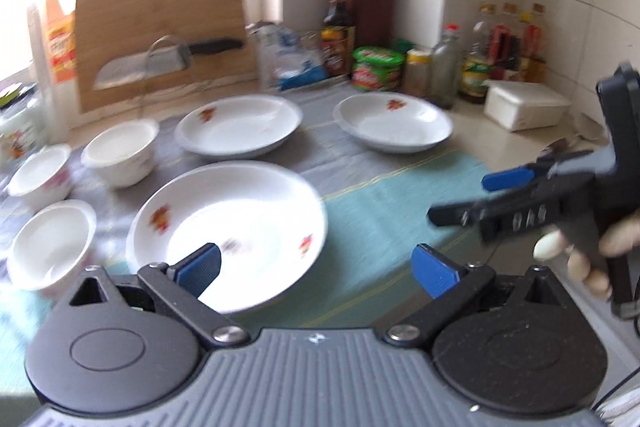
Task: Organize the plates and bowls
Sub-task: 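Open the left tool and withdraw it from the stacked plates, then grasp the rim of the brown-stained white plate with the right tool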
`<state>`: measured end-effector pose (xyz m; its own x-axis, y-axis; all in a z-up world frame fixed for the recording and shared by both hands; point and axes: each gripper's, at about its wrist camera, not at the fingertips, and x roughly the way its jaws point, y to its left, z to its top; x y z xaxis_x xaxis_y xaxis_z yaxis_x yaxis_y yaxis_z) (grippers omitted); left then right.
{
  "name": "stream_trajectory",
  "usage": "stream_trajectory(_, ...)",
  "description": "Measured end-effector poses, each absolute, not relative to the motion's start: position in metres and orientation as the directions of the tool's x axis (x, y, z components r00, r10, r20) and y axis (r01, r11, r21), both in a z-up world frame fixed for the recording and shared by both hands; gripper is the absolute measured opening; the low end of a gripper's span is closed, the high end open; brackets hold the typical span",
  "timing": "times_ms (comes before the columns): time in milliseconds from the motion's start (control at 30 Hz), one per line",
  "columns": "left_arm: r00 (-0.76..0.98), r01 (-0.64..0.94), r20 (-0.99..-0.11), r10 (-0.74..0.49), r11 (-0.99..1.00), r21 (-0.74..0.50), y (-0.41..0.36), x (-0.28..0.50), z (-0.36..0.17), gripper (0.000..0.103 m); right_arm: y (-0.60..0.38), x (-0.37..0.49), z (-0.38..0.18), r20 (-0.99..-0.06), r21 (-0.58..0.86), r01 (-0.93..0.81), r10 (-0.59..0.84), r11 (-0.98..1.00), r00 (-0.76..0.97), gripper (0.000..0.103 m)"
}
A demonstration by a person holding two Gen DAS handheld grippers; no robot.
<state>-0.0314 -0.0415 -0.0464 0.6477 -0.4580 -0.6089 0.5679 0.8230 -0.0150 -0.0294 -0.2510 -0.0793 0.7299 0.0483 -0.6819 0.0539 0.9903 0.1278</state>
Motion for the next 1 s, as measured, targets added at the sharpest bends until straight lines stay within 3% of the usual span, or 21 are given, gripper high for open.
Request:
stream_trajectory(333, 0.654, 0.467, -0.684, -0.323, 0.884, 0.029, 0.011, -0.008, -0.087, 0.101, -0.221, 0.011, -0.073, -0.688, 0.146, 0.026, 0.083, 0.989, 0.721, 0.103)
stream_trajectory(1000, 0.544, 0.681, -0.683, -0.487, 0.732, 0.020, 0.021, 0.037, -0.120, 0.102, -0.181, 0.055, -0.078, -0.743, 0.125, 0.053, 0.058, 0.991, 0.667, 0.103)
